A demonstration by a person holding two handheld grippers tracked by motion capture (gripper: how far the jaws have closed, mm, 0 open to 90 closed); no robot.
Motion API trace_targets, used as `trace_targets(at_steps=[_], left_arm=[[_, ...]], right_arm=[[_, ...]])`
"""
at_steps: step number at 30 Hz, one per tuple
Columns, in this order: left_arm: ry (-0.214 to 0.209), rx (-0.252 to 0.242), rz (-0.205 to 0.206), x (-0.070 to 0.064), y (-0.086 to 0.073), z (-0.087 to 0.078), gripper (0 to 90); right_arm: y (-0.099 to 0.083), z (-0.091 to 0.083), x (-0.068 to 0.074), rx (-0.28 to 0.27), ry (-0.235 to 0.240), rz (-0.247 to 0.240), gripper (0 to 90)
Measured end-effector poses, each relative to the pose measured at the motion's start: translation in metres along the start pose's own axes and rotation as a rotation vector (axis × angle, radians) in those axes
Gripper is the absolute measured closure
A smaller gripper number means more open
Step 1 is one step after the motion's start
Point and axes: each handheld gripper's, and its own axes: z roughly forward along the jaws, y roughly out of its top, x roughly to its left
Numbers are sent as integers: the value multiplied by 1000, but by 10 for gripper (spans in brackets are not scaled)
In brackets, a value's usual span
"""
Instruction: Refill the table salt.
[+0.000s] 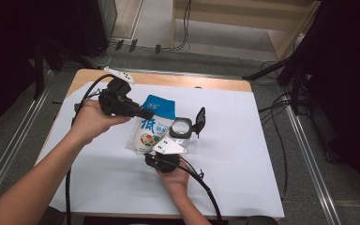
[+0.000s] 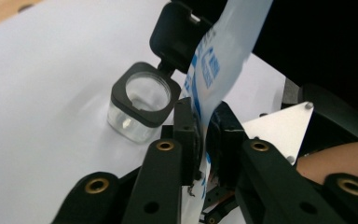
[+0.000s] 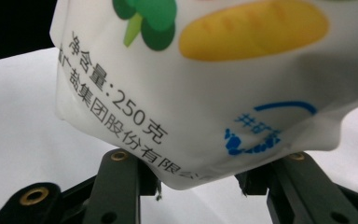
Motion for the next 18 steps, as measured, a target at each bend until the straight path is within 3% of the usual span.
trace_targets(at_steps=[3,5,8,12,18], left_arm=[[-19,-2,-15,2,-4,4,849],[0,4,-25,2,-4,5,871],[38,26,-36,3,-3,8,895],[63,38,-27,2,-2,12,896],[56,41,-30,3,-1,16,885]], right_arm=[[2,-1,-1,-8,11,10,602],[2,-1,-1,-3,15,10,589],[2,-1,3,1,-29,-48,447],[6,0,11,3,-51,-97,395],[8,1,11,16,3,-60,430]])
